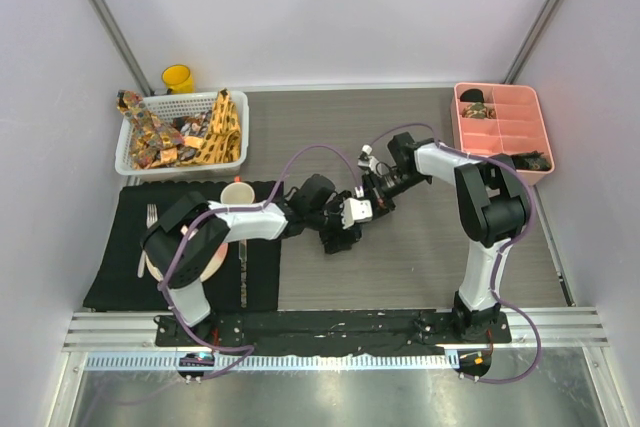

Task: Roll the ties
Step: Pick up the tie at the center of the board, then place the tie in the storage box.

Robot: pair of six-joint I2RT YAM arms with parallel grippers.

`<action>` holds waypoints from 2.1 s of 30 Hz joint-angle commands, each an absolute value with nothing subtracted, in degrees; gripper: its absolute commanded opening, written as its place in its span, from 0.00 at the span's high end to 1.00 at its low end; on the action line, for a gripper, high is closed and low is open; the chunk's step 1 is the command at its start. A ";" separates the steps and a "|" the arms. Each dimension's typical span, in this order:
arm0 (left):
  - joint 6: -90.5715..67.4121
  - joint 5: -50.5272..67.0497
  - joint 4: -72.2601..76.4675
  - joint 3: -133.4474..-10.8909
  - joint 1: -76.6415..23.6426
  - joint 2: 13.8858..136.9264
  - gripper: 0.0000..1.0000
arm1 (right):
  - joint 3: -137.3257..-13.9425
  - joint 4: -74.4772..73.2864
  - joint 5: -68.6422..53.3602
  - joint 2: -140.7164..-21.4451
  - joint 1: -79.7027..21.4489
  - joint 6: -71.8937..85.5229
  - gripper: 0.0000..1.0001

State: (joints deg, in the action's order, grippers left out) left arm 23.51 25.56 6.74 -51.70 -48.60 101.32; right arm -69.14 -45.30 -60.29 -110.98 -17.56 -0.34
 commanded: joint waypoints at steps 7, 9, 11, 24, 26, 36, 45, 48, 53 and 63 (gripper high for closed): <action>26.80 29.79 -12.12 -53.09 -47.20 87.03 0.01 | -85.93 -69.21 -50.11 -108.37 -11.53 -20.02 0.99; 28.12 30.41 -16.77 -53.35 -46.06 85.00 0.00 | -88.93 -73.11 -46.52 -107.93 -9.77 -25.73 0.99; 28.74 30.93 -21.17 -54.22 -45.01 82.89 0.00 | -94.81 -78.73 -44.22 -107.75 -6.78 -29.43 0.99; 18.47 30.24 -24.00 -61.87 -37.53 83.14 0.00 | -120.93 -86.22 -24.88 -105.73 9.39 -52.72 0.99; 16.00 29.89 -23.12 -62.05 -37.18 82.88 0.00 | -124.00 -85.43 -22.43 -106.43 11.07 -54.93 0.99; 15.38 26.10 -19.60 -57.66 -35.95 78.31 0.00 | -123.50 -81.13 -7.48 -106.79 14.59 -78.88 0.99; 15.47 25.58 -17.59 -54.58 -35.86 76.46 0.00 | -116.02 -78.23 -5.36 -104.77 15.21 -99.22 0.99; 14.42 25.14 -16.44 -54.14 -35.68 76.64 0.00 | -115.23 -79.70 -5.63 -105.81 14.94 -104.30 0.99; 13.80 24.61 -17.05 -55.63 -35.68 78.31 0.00 | -114.69 -80.77 -3.52 -108.28 13.98 -105.29 0.99; 13.71 24.78 -18.63 -57.74 -35.24 80.07 0.00 | -116.72 -82.71 -1.59 -113.99 11.95 -103.71 0.99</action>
State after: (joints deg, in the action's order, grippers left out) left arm 14.04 24.62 -19.18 -54.70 -35.68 79.31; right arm -114.87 -77.36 -3.53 -112.46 12.62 -102.65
